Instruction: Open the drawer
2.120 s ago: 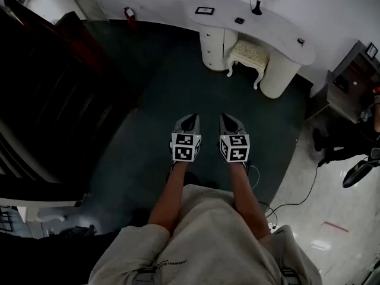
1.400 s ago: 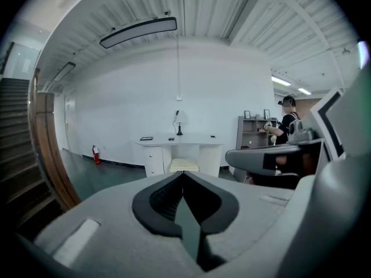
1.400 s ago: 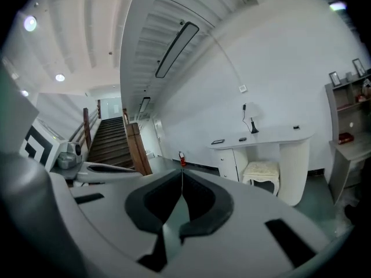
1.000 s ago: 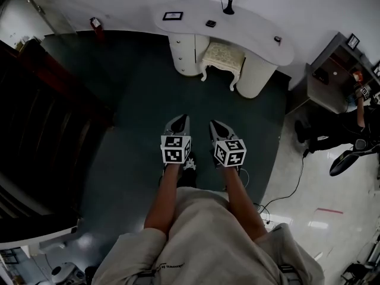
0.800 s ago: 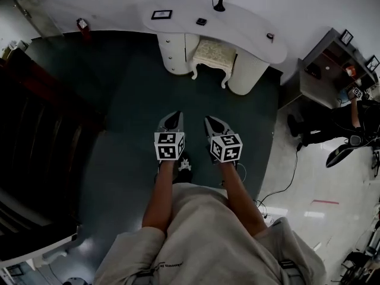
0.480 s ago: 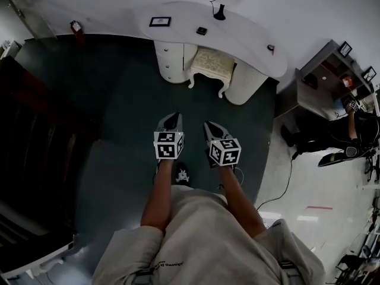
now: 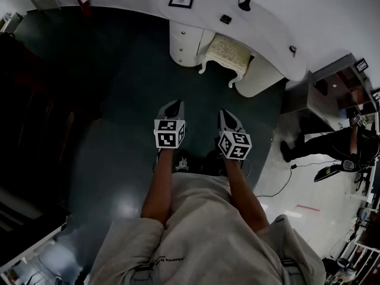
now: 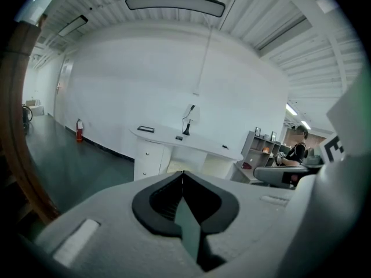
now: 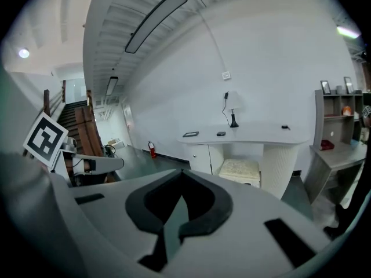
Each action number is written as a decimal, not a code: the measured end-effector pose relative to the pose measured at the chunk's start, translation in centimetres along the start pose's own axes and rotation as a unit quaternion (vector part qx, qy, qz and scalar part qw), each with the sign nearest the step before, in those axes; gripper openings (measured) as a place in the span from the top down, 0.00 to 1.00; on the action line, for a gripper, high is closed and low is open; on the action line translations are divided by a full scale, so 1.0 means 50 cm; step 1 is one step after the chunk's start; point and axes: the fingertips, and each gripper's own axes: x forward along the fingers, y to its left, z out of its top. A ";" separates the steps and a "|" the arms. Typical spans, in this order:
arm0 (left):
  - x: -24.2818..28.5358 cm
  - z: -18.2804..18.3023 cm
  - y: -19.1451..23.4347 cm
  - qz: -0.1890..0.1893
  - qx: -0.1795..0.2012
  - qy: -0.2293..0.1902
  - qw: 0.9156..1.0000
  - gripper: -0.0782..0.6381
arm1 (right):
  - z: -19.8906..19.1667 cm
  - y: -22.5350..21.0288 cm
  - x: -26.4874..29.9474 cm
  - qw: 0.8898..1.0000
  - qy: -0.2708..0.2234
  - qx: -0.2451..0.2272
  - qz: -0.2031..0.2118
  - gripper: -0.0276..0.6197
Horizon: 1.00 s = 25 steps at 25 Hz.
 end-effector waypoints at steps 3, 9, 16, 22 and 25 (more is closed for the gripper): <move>0.001 -0.011 0.036 0.004 -0.004 0.007 1.000 0.88 | -0.005 0.010 0.035 1.000 0.005 0.004 -0.002 0.93; 0.023 -0.004 0.103 0.022 -0.033 0.003 0.999 0.88 | -0.012 0.041 0.102 0.999 0.032 -0.023 0.003 0.93; 0.105 0.055 0.124 0.024 -0.012 0.003 1.000 0.88 | 0.025 0.019 0.202 0.998 0.045 -0.001 0.049 0.93; 0.192 0.101 0.131 0.024 -0.013 0.007 1.000 0.88 | 0.082 -0.012 0.274 0.998 0.037 -0.004 0.050 0.93; 0.250 0.112 0.125 0.014 -0.008 0.018 1.000 0.88 | 0.109 -0.038 0.321 0.998 0.035 0.005 0.050 0.93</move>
